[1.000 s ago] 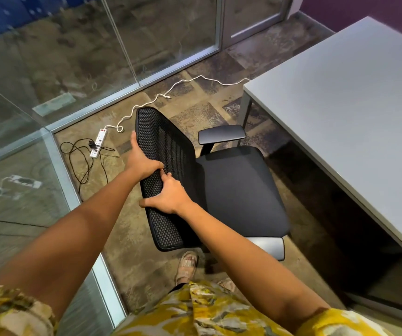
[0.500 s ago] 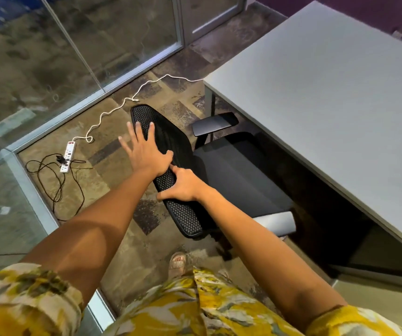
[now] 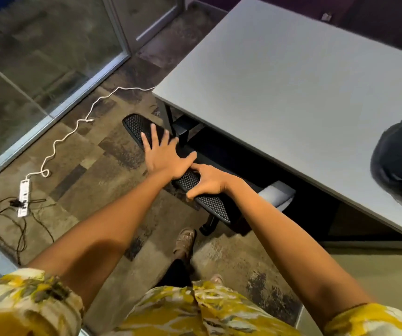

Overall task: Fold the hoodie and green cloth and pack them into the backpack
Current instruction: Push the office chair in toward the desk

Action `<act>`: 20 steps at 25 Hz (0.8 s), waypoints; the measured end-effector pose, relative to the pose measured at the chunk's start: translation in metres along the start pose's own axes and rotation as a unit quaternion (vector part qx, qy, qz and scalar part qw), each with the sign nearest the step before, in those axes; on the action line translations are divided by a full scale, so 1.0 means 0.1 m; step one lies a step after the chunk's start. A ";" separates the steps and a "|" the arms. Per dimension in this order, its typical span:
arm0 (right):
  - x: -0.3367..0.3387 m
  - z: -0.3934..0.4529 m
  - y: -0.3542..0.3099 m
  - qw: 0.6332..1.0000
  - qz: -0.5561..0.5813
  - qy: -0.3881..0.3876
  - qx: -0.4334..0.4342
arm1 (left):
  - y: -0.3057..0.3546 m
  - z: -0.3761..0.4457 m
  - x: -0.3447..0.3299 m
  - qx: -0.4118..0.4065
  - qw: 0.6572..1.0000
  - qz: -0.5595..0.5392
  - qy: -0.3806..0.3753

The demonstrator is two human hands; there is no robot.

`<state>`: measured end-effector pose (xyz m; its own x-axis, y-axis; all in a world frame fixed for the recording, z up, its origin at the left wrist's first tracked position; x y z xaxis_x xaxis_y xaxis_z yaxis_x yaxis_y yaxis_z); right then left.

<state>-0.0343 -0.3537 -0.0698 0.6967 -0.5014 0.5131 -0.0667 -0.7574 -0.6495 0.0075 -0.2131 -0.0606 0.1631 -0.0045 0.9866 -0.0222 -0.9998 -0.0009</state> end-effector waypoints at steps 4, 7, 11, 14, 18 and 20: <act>0.39 -0.02 0.24 0.999 0.038 0.008 -0.034 | 0.33 0.34 0.08 -0.237 0.969 0.002 -0.072; 0.60 -0.03 0.38 0.999 0.024 0.005 -0.037 | 0.52 0.51 0.17 -0.382 0.921 0.002 -0.074; 0.85 -0.08 0.58 0.997 0.037 0.034 -0.066 | 0.73 0.71 0.24 -0.479 0.866 0.003 -0.145; 1.03 -0.14 0.72 0.992 0.060 0.068 -0.084 | 0.93 0.87 0.27 -0.513 0.844 0.004 -0.158; 1.19 -0.23 0.85 0.987 0.086 0.097 -0.097 | 1.12 1.00 0.21 -0.486 0.864 0.027 -0.129; 1.30 -0.31 0.90 0.984 0.087 0.107 -0.113 | 1.24 1.01 0.21 -0.469 0.874 0.029 -0.124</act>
<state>0.0282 -0.5000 -0.0442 0.4961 -0.6900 0.5271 -0.3463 -0.7139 -0.6086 0.1076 -0.3396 -0.0563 0.3404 -0.1757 0.9237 -0.8175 -0.5407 0.1984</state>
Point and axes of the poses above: each hand's wrist, its own z-axis towards the middle knuckle, its own x-axis out of the back of the hand, y = z × x, the point moved 3 cm from there along z, towards the middle knuckle, and after that the axes turned 2 degrees about y, right-handed, at the moved point
